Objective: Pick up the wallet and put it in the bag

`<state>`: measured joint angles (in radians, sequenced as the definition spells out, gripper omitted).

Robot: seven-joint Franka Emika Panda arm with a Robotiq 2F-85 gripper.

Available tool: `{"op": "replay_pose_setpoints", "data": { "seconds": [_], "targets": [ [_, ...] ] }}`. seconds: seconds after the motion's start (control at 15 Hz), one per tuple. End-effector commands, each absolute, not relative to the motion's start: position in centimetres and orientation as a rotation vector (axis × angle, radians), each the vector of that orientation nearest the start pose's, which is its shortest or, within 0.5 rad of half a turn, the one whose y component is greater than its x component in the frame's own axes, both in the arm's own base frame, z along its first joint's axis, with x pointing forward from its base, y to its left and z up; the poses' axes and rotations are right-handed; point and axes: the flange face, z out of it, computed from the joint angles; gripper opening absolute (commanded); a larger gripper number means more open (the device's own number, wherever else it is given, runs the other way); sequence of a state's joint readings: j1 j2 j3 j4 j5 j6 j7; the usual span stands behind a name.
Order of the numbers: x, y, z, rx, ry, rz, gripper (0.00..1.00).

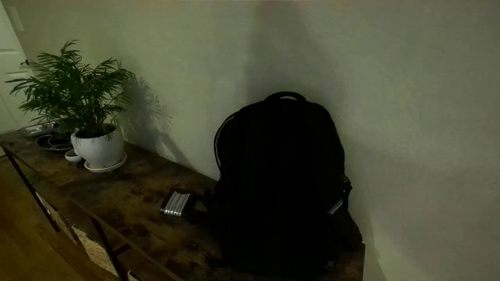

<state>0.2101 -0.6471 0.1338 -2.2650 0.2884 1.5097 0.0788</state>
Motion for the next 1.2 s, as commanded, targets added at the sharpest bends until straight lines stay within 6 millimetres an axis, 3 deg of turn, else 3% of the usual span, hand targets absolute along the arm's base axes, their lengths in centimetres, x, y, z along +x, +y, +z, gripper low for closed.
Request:
{"op": "replay_pose_setpoints", "data": {
  "seconds": [0.0,0.4,0.67,0.8,1.13],
  "targets": [
    [30.7,15.6,58.4,-2.931,-0.347,0.224,1.0],
    [30.7,15.6,58.4,-2.931,-0.347,0.224,1.0],
    [31.4,15.5,56.6,-2.962,-0.346,0.185,1.0],
    [32.3,15.2,54.6,-2.993,-0.319,0.137,1.0],
    [36.0,13.6,46.9,-3.061,-0.255,0.101,1.0]
  ]
}}
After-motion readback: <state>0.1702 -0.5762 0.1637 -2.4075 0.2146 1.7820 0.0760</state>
